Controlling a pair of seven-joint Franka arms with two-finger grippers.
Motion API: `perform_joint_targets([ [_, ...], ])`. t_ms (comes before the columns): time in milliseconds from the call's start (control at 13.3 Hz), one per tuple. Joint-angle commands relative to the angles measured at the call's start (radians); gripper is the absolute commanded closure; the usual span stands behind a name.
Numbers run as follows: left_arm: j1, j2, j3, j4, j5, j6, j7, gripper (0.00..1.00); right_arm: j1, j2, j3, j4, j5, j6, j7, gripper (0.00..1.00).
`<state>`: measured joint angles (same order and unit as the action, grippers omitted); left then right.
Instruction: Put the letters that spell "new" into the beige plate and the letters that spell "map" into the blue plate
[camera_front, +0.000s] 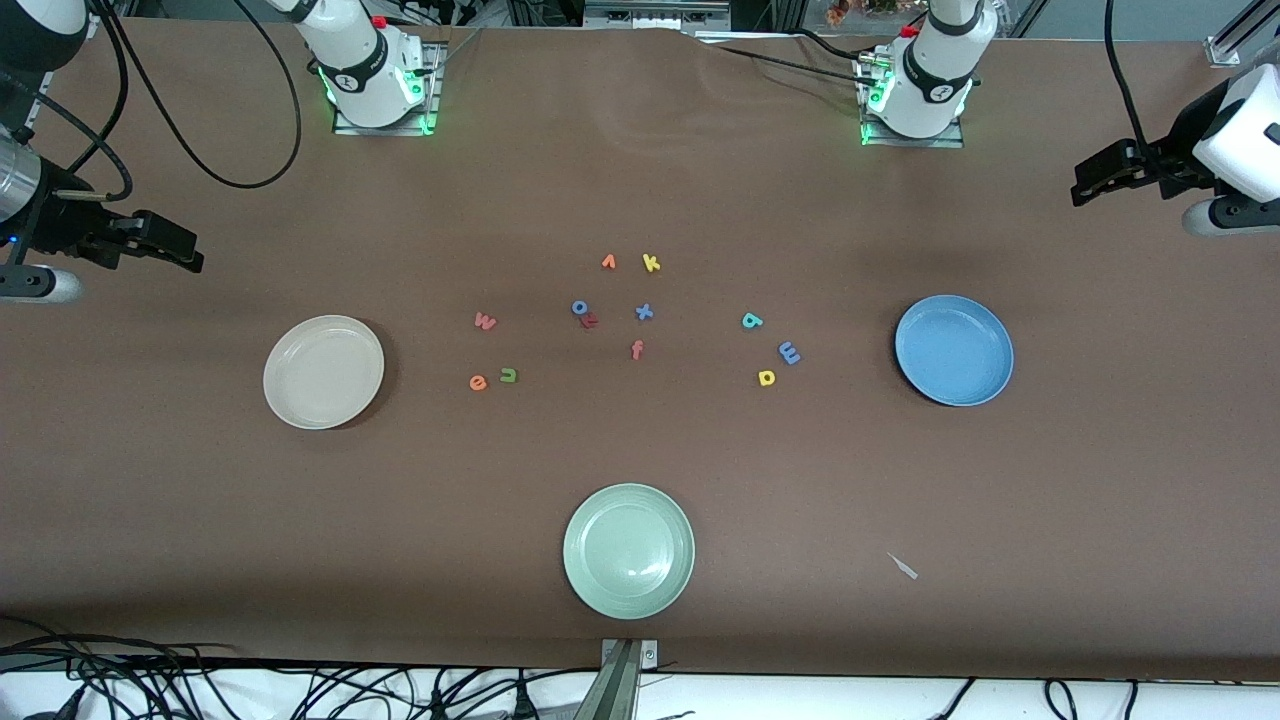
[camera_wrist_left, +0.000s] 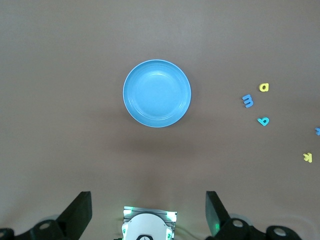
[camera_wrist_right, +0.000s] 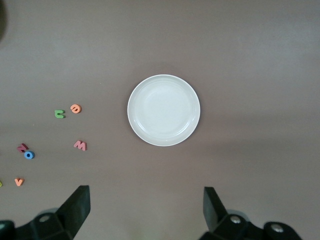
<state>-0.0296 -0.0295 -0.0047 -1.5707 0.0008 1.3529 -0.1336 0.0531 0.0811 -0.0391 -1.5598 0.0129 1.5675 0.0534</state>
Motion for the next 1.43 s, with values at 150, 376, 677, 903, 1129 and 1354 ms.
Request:
perform_joint_targets([
  [150, 0.004, 0.011, 0.002, 0.031, -0.024, -0.021, 0.0, 0.0, 0.002, -0.003, -0.001, 0.003, 0.002, -0.006, 0.002, 0.0],
  [376, 0.004, 0.011, 0.002, 0.031, -0.024, -0.021, 0.0, 0.0, 0.002, -0.003, -0.001, 0.003, 0.002, -0.009, -0.01, 0.0],
  [677, 0.004, 0.011, 0.002, 0.031, -0.024, -0.021, 0.0, 0.0, 0.002, -0.004, -0.001, 0.003, 0.002, -0.009, -0.009, 0.0],
  [903, 0.002, 0.011, 0.0, 0.032, -0.025, -0.021, 0.0, 0.0, 0.002, -0.004, -0.001, 0.003, 0.002, -0.009, -0.009, 0.0],
  [1129, 0.002, 0.011, 0.0, 0.032, -0.025, -0.021, 0.0, 0.0, 0.002, -0.004, -0.001, 0.003, 0.002, -0.009, -0.009, 0.0],
  [1354, 0.002, 0.011, 0.0, 0.032, -0.025, -0.021, 0.0, 0.0, 0.002, -0.004, -0.001, 0.003, 0.002, -0.009, -0.007, 0.0],
])
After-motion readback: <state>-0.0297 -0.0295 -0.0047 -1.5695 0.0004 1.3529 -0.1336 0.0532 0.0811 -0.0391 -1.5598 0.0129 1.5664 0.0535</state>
